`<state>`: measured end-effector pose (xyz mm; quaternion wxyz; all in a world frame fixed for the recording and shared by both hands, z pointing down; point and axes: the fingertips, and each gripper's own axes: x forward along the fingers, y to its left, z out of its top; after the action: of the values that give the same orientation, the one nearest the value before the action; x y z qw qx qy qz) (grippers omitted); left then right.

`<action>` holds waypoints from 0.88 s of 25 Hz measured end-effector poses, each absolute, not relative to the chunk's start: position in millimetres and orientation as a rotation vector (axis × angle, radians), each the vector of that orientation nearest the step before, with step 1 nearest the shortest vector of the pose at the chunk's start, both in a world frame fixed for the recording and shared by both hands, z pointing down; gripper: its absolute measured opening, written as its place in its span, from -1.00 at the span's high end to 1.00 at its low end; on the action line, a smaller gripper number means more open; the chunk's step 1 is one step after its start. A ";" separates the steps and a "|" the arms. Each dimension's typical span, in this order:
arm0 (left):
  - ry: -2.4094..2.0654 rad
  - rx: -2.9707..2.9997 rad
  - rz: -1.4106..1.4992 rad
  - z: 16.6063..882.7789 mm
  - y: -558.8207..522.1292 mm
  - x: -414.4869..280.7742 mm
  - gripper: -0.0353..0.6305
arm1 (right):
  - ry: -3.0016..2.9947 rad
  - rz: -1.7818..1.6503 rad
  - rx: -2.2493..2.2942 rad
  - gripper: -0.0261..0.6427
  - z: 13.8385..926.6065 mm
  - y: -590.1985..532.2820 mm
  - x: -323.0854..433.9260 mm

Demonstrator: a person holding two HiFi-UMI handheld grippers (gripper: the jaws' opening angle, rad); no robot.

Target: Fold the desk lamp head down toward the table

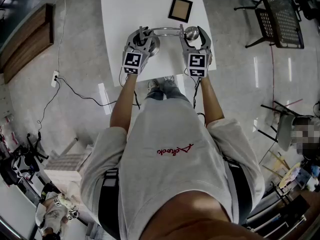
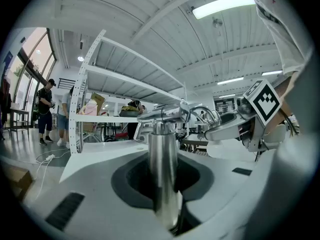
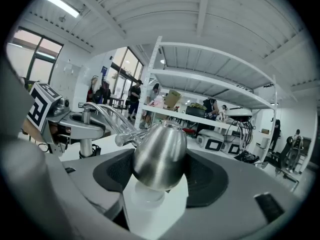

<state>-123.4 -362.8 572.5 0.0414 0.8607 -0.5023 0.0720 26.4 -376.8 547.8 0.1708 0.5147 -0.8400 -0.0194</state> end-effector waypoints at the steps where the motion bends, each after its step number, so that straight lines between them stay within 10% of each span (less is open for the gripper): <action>1: -1.538 2.635 0.221 572.2 -362.9 -123.6 0.58 | -2.388 -0.056 1.461 -0.02 547.6 -376.7 26.2; 22: -1.608 2.554 0.187 567.4 -327.4 -151.1 0.30 | -2.459 -0.008 1.471 -0.10 537.3 -341.2 35.0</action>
<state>-151.1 -327.4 567.4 0.0588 0.8432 -0.5308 0.0619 35.0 -341.2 537.3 0.1377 0.5085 -0.8500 -0.0027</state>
